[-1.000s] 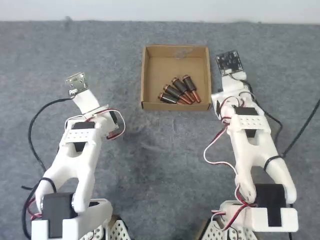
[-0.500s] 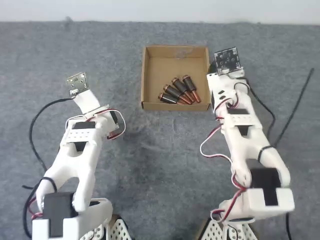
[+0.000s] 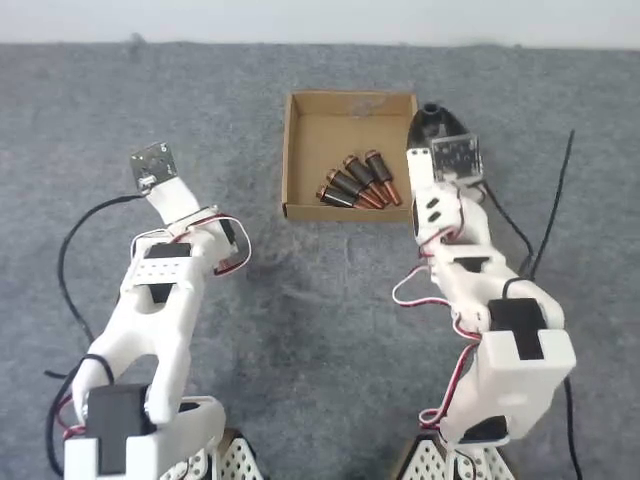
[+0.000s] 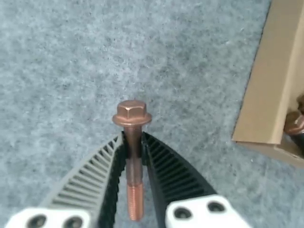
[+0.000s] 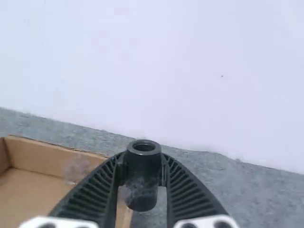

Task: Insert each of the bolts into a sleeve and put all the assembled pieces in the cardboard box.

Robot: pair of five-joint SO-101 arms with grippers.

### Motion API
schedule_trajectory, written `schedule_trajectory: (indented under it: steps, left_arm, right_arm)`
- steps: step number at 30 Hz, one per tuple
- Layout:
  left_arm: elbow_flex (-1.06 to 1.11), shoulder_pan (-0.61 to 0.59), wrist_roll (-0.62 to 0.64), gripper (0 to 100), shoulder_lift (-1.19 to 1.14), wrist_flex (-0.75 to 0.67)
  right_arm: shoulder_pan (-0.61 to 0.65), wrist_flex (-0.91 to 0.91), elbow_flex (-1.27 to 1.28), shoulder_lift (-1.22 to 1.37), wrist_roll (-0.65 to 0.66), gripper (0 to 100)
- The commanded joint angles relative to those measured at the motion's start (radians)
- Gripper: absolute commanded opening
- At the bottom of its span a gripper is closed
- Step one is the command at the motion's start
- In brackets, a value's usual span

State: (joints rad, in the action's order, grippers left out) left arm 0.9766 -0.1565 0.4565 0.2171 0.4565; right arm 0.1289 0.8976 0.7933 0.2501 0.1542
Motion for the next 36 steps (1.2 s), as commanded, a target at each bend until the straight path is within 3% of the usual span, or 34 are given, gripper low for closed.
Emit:
schedule_trajectory:
  steps: [1, 21, 32, 36]
  left_arm:
    - [-0.008, 0.000, -0.011, 1, 0.052, -0.032]
    - [-0.008, 0.000, -0.011, 1, 0.052, -0.032]
    - [-0.008, 0.000, -0.011, 1, 0.052, -0.032]
    - [-0.008, -0.002, -0.011, 1, 0.052, -0.031]
  right_arm:
    - [0.019, 0.116, 0.051, -0.022, -0.044, 0.6]
    - [0.298, 0.664, 0.592, -0.025, -0.044, 0.6]
    - [0.440, 0.843, 0.848, -0.025, -0.044, 0.6]
    - [0.458, 0.834, 0.848, -0.025, -0.044, 0.6]
